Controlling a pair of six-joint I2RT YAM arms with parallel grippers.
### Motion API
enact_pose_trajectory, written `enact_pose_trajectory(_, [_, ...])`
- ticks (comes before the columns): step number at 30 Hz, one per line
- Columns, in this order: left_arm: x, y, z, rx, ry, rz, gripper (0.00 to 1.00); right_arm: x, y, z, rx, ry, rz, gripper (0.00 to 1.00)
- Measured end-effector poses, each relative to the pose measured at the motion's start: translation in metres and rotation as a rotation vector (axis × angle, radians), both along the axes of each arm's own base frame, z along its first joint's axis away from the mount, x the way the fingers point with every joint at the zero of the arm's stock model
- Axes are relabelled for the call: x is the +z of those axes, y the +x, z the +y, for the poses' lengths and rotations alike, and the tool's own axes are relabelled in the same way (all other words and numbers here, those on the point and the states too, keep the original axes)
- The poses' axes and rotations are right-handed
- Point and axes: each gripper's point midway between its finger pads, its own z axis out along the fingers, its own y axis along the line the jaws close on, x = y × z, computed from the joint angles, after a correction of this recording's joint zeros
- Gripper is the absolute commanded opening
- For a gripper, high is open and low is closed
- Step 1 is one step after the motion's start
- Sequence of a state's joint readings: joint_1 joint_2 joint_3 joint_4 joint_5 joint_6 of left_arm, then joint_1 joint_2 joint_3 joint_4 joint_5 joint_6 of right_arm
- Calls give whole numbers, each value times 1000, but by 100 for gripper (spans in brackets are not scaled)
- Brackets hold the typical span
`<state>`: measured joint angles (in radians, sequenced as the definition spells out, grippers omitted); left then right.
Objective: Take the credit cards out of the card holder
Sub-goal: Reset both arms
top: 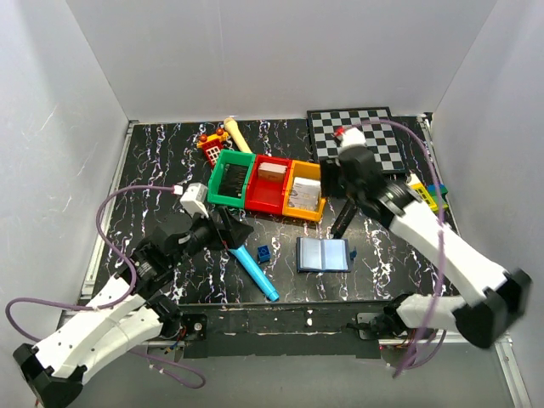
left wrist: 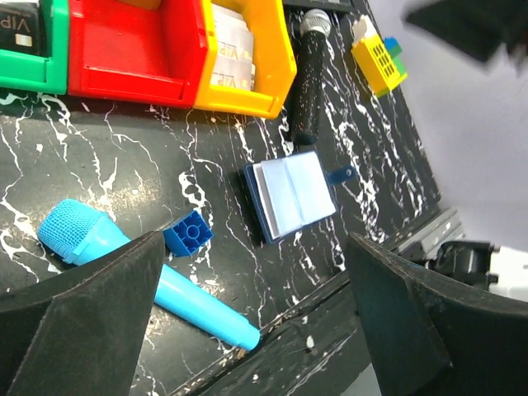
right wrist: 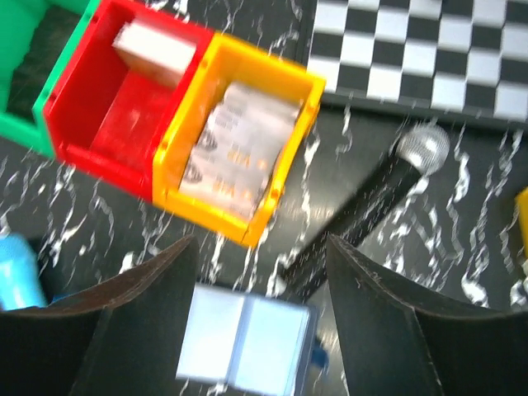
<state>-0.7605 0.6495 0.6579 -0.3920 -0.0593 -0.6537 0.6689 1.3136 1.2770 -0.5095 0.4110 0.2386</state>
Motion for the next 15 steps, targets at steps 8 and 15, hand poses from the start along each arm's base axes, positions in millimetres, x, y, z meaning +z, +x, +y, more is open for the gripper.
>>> enact_pose_trajectory(8, [-13, 37, 10, 96, -21, 196, 98, -18, -92, -43, 4, 201, 28, 72])
enact_pose_trajectory(15, [11, 25, 16, 105, -96, 160, 98, -14, -118, -62, -10, 245, 14, 71])
